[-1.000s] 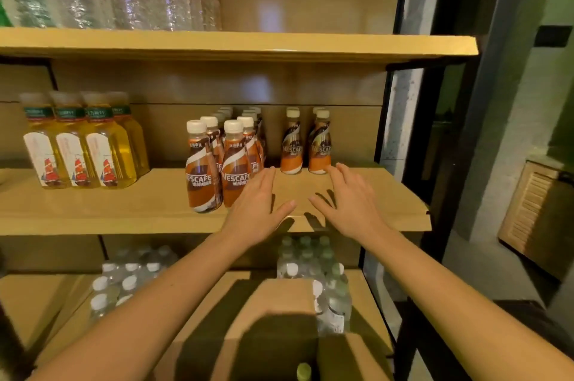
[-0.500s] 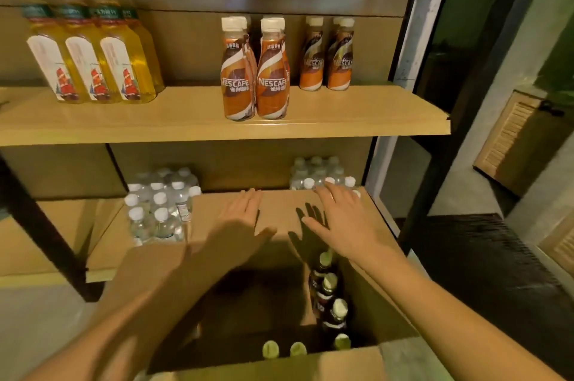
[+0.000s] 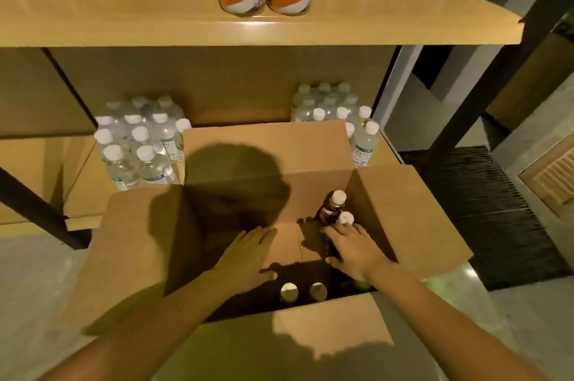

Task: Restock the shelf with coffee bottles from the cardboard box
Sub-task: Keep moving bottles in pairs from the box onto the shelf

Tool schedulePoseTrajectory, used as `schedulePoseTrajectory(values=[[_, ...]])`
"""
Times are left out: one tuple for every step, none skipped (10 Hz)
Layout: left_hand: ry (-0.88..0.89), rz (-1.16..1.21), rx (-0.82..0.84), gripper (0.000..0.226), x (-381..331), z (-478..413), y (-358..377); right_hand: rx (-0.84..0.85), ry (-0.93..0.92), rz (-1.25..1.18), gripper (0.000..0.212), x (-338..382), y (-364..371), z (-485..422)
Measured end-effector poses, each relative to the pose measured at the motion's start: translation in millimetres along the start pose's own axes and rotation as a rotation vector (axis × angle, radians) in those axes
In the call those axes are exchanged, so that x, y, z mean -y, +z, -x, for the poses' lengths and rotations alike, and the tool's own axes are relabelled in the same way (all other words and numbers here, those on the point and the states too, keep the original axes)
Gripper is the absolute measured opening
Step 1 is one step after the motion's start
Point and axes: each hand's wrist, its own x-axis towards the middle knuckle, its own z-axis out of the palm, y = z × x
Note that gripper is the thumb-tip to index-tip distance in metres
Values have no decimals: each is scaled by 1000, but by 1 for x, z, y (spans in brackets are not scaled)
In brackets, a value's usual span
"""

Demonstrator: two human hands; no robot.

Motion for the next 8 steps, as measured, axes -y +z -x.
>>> schedulePoseTrajectory(values=[[77,11,155,88,-1,-9,13,208,-44,-71,50,-4,9,-11],[139,13,329,85,-2,-16,28,401,-94,-102,54,-5,19,-23],[134,4,419,80,-4,-20,46,481,-129,-87,52,0,34,-33],[129,116,406,70,-5,-25,53,538,-127,-97,33,5,49,-39],[90,305,350,65,-5,-29,59,543,-160,-77,37,3,56,-43],[53,359,313,61,-4,-30,64,522,-196,-48,51,0,58,-42],[66,384,289,55,-1,-30,71,520,-204,-148,54,2,59,-41],[43,506,237,45,2,-30,76,482,-194,-367,49,3,59,-42]])
